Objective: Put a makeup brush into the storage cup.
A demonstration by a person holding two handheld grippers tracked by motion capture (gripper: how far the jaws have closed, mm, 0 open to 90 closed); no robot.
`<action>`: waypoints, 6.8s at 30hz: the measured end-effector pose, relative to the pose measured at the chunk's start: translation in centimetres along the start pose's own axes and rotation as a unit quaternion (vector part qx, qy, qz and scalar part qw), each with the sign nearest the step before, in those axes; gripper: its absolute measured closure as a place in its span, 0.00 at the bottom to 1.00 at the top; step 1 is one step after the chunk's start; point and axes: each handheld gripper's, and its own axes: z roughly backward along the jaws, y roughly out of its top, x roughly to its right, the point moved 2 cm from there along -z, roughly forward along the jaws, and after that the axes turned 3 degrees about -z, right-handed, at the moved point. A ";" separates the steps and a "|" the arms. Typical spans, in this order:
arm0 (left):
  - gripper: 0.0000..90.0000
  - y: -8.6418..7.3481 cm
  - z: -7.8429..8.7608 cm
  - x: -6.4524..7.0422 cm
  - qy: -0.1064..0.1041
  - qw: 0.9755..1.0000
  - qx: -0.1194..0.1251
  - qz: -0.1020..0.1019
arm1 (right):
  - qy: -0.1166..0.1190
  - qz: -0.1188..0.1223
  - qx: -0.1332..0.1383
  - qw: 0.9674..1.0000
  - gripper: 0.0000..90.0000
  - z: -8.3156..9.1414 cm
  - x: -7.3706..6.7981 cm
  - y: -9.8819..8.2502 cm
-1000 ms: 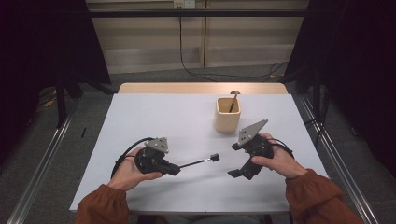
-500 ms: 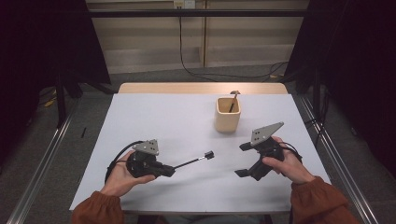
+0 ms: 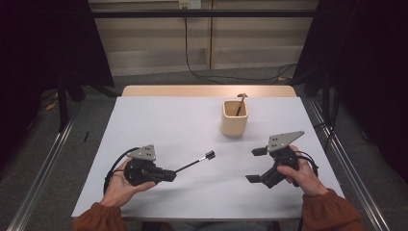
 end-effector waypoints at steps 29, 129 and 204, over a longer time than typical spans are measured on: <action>0.95 0.3 0.5 0.9 0.019 0.995 0.097 -0.002 | -0.005 -0.019 0.083 0.996 0.08 -0.7 -1.2 -0.8; 0.95 2.6 -3.6 2.6 0.018 0.975 0.214 -0.057 | 0.070 -0.006 0.194 0.979 0.63 -4.0 -2.3 6.1; 0.06 2.3 -3.4 1.9 0.099 0.971 0.216 0.002 | 0.086 -0.050 0.188 0.977 0.95 -2.8 -1.6 6.5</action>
